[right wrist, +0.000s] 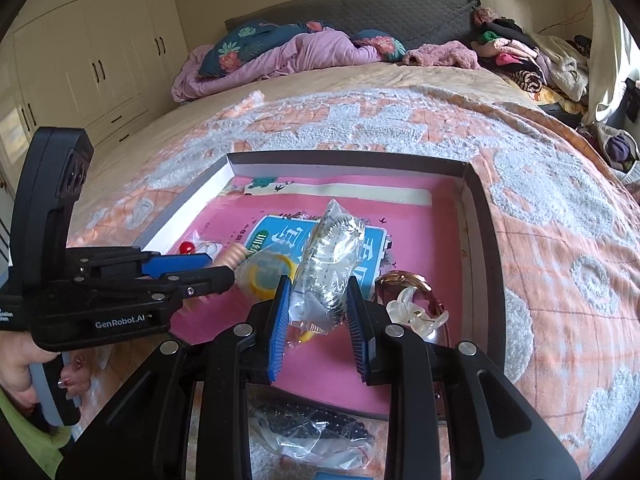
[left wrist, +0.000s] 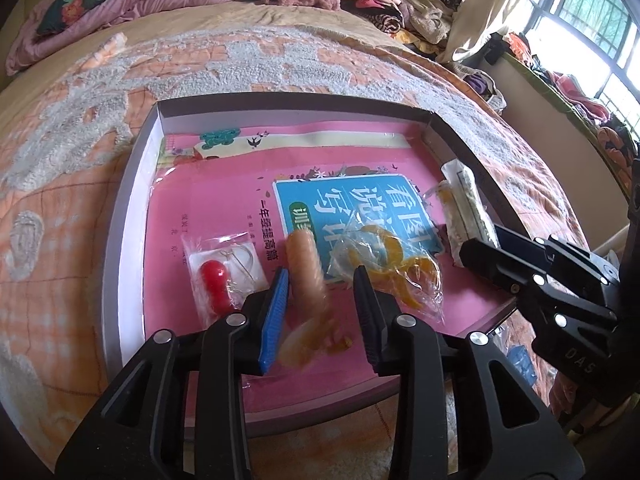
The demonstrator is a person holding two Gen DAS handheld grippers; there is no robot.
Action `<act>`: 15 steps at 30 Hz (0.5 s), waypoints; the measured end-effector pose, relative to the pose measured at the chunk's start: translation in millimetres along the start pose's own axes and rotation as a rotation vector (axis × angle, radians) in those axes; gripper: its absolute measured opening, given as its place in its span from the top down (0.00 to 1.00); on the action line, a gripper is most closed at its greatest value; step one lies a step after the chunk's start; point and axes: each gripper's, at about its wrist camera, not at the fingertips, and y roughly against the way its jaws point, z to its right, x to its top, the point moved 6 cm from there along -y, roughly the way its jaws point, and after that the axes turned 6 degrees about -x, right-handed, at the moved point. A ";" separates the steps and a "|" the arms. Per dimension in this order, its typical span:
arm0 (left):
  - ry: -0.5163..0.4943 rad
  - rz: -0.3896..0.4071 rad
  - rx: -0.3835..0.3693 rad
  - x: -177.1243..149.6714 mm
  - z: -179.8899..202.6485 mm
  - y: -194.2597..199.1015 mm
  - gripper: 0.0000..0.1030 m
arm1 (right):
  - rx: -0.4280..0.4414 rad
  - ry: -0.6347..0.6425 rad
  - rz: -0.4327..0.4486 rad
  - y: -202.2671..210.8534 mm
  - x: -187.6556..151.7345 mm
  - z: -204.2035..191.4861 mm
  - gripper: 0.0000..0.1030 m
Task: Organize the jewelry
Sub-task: 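Open the left tool to drop the spiral clip while the right tool releases the foil packet in the box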
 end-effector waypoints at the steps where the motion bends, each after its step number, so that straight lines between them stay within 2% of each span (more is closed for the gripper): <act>1: 0.000 0.002 0.001 0.2 -0.2 0.8 0.70 | 0.000 0.001 -0.003 -0.6 -0.7 -0.2 0.75; 11: 0.006 0.031 0.009 4.0 -3.1 13.5 0.62 | 0.005 -0.019 -0.021 -2.7 -4.7 3.8 0.72; 15: 0.009 0.047 0.023 4.9 -5.5 19.9 0.62 | 0.021 -0.032 -0.002 5.2 -2.1 2.3 0.62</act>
